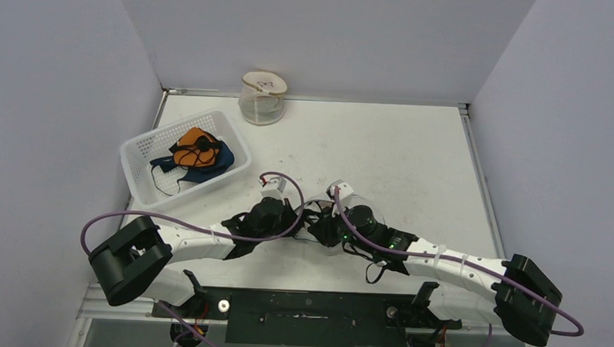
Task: Unzip the laundry bag and remove the bra
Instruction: Pick up the bra from the laundry bag.
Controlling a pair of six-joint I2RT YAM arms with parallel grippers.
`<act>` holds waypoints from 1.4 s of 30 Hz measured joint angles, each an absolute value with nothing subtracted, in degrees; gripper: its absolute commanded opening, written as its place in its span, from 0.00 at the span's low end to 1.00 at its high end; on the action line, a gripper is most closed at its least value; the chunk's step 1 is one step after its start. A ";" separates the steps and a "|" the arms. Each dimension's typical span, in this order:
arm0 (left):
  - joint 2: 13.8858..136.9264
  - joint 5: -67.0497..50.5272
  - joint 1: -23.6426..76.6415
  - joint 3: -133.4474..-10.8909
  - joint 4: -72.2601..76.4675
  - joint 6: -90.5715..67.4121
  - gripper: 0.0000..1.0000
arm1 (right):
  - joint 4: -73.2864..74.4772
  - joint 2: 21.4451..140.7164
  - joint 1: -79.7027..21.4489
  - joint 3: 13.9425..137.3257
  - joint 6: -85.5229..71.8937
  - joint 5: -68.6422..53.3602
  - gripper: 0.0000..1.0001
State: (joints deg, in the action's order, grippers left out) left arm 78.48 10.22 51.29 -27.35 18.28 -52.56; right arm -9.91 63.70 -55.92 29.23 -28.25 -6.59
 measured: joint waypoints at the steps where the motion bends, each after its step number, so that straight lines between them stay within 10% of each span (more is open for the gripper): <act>1: 78.28 10.24 51.29 -27.42 18.09 -52.60 0.00 | -9.78 62.89 -55.75 29.30 -28.05 -7.81 0.05; 15: 78.08 10.74 51.29 -29.41 14.13 -54.00 0.00 | -8.38 49.36 -51.72 31.11 -27.07 -8.88 0.05; 30: 65.73 11.03 50.83 -33.01 6.85 -56.38 0.97 | 1.10 49.82 -51.75 33.54 -23.86 0.64 0.05; 42: 59.70 -1.17 43.24 -42.37 -0.21 -57.25 0.96 | 1.61 49.58 -57.87 32.49 -16.95 4.36 0.05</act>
